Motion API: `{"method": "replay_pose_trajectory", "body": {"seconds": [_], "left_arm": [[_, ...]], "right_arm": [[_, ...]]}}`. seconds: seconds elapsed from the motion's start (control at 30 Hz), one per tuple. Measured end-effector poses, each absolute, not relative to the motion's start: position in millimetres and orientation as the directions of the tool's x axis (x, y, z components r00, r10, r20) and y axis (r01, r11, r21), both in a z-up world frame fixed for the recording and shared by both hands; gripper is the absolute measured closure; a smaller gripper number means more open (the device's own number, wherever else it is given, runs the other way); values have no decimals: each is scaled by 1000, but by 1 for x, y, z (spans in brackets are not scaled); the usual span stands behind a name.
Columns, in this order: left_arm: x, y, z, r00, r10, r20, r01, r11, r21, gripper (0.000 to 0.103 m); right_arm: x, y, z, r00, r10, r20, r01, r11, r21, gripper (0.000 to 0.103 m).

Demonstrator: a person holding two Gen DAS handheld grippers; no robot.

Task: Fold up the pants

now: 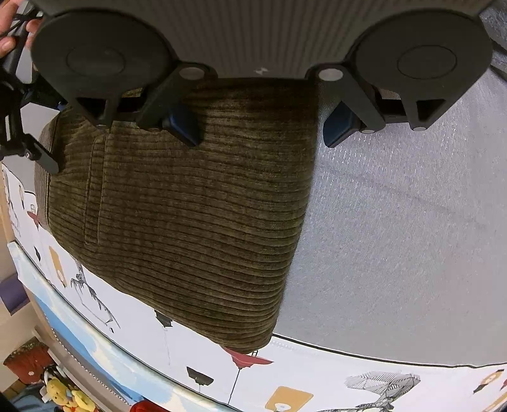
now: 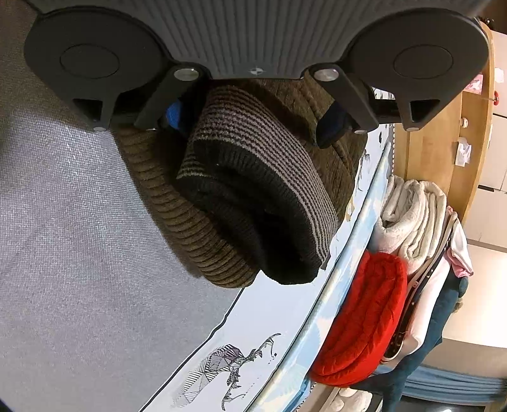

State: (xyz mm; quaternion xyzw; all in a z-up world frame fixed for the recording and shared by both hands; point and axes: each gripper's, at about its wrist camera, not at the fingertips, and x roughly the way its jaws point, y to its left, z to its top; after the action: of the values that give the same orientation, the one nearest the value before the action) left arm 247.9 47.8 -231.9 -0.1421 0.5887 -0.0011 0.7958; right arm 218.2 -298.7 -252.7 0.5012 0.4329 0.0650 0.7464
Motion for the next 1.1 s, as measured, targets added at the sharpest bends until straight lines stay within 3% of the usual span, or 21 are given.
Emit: {"method": "replay_pose_trajectory", "body": {"seconds": [0.17,0.2,0.27,0.37,0.47,0.63,0.7,0.83,0.9,0.97,1.1], "left_arm": [[248,44,-230,310,-163,-937,-148,965,-217,14],[248,44,-228,308,-166,-937,-147,964,-219,14],[246,44,-225,310,-162,-937,-150,965,-216,14],[245,45,-222,314,-137,-940,-151,970,-192,14],[244,47,-215,318,-129,-939,-163,968,-189,14],[239,51,-196,361,-129,-924,-169,965,-200,14],[237,49,-193,361,-116,-925,-162,969,-185,14],[234,42,-205,326,-88,-941,-144,979,-142,14],[234,38,-215,307,-72,-949,-143,982,-121,13],[234,35,-217,316,-56,-947,-147,983,-107,13],[237,33,-217,314,-47,-948,-131,987,-92,13]], "right_arm": [[221,-296,-247,597,505,-624,430,456,780,20],[222,-295,-245,587,493,-642,456,454,765,24],[222,-293,-240,579,482,-658,475,456,753,48],[220,-284,-218,592,454,-666,442,507,740,63],[218,-273,-181,634,460,-622,372,524,766,70],[192,-275,-126,717,472,-513,230,536,813,71],[172,-284,-125,737,443,-510,227,548,805,72],[153,-308,-187,677,348,-649,405,560,723,71],[157,-315,-233,593,370,-715,472,560,681,67],[155,-321,-236,616,381,-689,488,502,714,64],[163,-319,-219,575,372,-728,448,601,661,55]]}}
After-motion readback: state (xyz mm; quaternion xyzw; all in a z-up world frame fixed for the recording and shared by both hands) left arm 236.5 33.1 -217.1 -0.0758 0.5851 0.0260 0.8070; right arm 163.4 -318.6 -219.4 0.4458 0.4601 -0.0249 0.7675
